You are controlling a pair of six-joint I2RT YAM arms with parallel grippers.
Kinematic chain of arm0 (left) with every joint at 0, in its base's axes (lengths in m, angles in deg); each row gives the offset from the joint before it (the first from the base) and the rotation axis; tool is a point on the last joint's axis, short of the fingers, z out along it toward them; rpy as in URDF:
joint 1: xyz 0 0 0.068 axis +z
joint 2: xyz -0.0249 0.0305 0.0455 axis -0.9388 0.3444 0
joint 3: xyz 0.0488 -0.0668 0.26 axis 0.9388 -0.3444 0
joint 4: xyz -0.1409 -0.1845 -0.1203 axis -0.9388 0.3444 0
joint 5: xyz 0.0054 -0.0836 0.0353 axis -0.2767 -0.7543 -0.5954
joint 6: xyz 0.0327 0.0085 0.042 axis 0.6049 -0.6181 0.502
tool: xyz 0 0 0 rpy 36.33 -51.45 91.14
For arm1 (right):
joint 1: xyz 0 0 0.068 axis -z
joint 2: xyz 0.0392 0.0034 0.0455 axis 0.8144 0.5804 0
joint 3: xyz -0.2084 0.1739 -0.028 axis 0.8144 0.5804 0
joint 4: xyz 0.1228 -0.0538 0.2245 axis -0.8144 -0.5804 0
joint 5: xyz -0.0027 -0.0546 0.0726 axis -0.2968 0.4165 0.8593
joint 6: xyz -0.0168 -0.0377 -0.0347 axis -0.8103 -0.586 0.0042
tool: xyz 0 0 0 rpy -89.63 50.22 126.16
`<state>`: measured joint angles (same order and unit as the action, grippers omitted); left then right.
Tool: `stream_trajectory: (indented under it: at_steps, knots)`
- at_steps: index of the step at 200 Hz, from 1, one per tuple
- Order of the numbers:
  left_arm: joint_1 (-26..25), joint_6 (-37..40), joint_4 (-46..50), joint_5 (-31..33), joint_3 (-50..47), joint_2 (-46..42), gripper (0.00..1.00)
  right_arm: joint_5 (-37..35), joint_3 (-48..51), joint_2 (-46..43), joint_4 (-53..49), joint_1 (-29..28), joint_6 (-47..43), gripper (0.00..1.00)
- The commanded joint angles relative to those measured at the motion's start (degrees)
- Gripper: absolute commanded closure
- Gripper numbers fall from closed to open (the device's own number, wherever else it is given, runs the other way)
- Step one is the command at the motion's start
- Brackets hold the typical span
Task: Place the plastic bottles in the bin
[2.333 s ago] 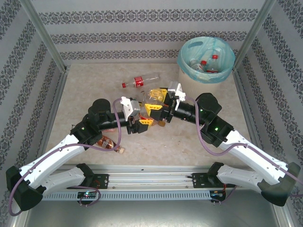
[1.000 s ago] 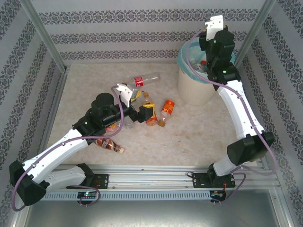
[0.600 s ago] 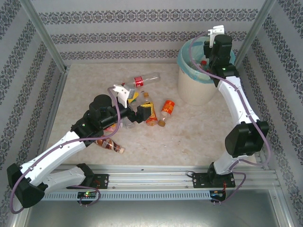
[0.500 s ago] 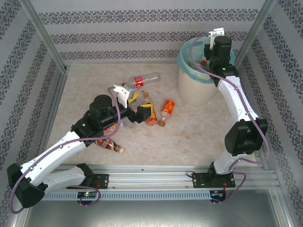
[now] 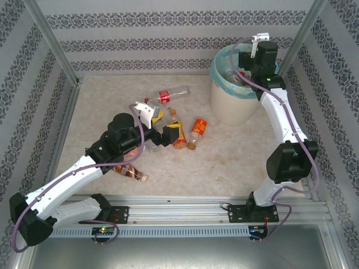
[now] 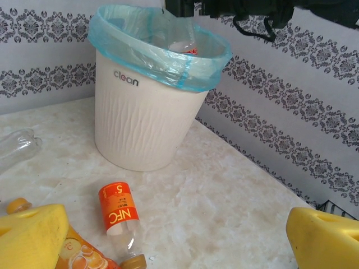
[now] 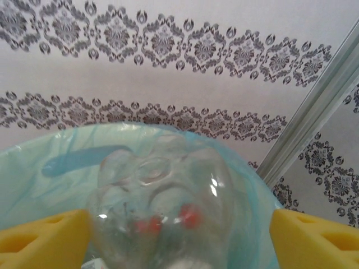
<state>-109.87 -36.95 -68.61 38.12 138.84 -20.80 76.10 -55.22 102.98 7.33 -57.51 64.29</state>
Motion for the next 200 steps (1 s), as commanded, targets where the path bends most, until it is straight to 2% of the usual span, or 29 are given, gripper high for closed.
stream_trajectory:
  at_steps: [1,15,35,54,88,127,163,200]
  knots:
    - [0.37,-0.30,0.07,0.39,0.16,0.65,0.00,0.78,-4.17,-2.21,-0.13,0.00,1.37,0.18]
    - [0.37,-0.30,-0.09,0.43,-0.03,0.76,0.00,1.11,-6.02,-1.06,-1.12,0.01,0.96,0.22]
    - [0.38,-0.32,-0.12,0.90,-0.50,0.65,0.00,2.91,-9.10,1.58,-3.11,-0.16,0.70,0.33]
    - [0.36,-0.32,0.02,1.33,-0.63,0.64,0.00,3.57,-13.32,5.06,-6.27,-0.67,0.62,0.38]
    - [0.37,-0.54,0.25,2.16,-0.63,0.82,0.00,3.98,-17.97,10.26,-10.69,-2.37,1.59,0.41]
    - [0.49,0.01,0.94,2.63,-0.61,1.30,0.00,10.78,-20.93,14.94,-14.21,-2.46,5.14,0.37]
    - [0.46,0.32,0.91,2.86,-0.63,2.50,0.00,11.74,-26.05,21.10,-20.52,-2.38,6.94,0.46]
    - [0.46,0.31,1.08,3.02,-0.67,2.87,0.00,9.60,-24.29,21.33,-22.58,-1.42,7.97,0.51]
